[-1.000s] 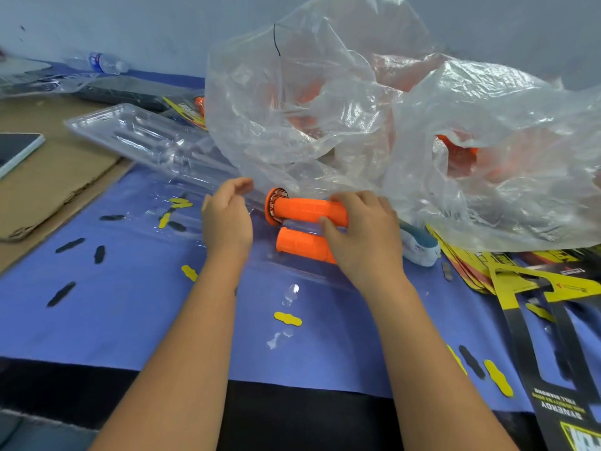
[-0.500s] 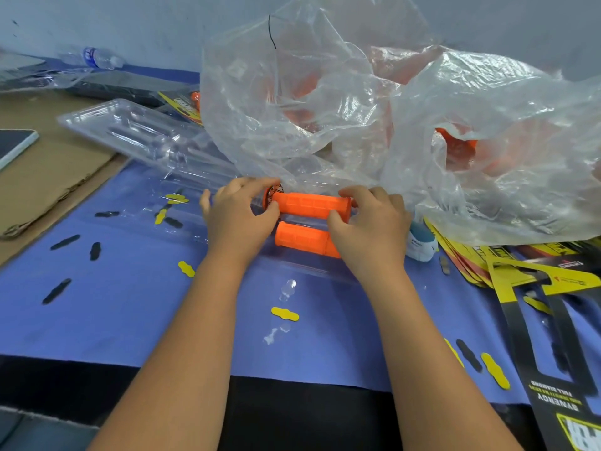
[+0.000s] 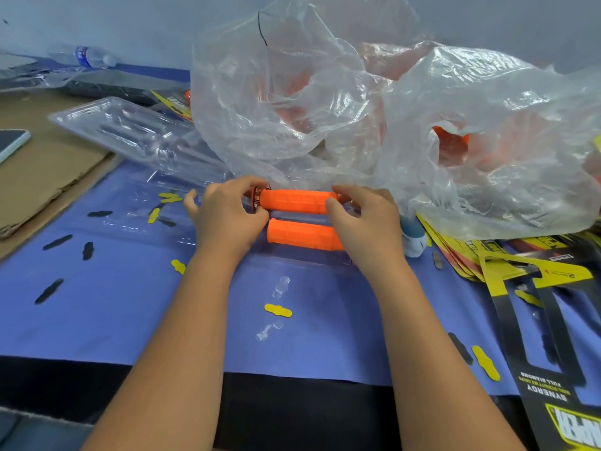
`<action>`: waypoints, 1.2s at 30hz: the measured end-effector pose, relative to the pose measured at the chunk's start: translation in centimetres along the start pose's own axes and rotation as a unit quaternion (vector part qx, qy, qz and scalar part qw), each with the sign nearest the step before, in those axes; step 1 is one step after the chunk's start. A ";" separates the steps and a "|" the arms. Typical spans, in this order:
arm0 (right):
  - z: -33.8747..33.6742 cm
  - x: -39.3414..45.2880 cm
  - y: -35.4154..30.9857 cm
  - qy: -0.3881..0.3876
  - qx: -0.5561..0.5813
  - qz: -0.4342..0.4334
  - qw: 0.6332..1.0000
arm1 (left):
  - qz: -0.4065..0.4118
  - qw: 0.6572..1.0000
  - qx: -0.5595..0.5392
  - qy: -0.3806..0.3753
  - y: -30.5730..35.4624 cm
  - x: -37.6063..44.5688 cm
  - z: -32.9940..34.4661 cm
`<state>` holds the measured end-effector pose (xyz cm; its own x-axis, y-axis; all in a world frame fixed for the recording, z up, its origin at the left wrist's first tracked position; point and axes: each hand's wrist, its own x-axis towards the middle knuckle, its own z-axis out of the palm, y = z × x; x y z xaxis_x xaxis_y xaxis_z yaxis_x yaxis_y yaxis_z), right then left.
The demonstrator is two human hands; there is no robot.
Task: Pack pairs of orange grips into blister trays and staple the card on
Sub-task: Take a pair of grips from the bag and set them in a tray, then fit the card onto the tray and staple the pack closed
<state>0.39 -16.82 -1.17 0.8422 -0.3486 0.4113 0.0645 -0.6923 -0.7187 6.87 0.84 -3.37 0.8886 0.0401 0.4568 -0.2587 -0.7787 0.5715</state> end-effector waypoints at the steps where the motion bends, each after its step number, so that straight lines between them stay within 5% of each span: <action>1: -0.1 0.1 0.1 -0.012 0.009 -0.007 1.000 | -0.003 1.000 0.005 0.005 0.0 0.0 0.0; 9: 0.5 0.1 0.8 -0.033 -0.116 -0.077 0.990 | -0.001 0.999 0.039 0.022 1.6 -0.9 0.1; 15: -2.1 0.8 -0.9 0.014 0.030 -0.003 0.999 | 0.184 0.976 -0.001 0.115 7.5 -2.8 -0.5; 18: -5.7 1.2 -0.4 0.049 -0.008 0.017 0.999 | 0.255 0.957 -0.129 0.045 11.7 -4.9 -0.2; 21: -10.0 1.2 1.3 0.080 -0.064 0.083 0.991 | 0.223 0.945 -0.189 -0.149 15.7 -8.3 0.8; 25: -15.2 -0.4 4.8 0.085 -0.178 0.195 0.961 | 0.216 0.921 -0.089 -0.312 19.7 -12.8 3.7; 30: -18.4 -2.0 8.2 0.107 -0.161 0.245 0.950 | 0.136 0.919 -0.132 -0.346 22.1 -14.8 6.4; 36: -17.2 -2.3 8.8 0.125 -0.154 0.207 0.958 | -0.027 0.877 -0.376 -0.300 22.1 -14.0 6.9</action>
<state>-10.20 -32.98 1.25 0.6043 -0.7472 0.2767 -0.4409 -0.6028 -0.6650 -8.73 -21.24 -1.83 0.8880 -0.4479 0.1040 -0.1869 -0.1448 0.9717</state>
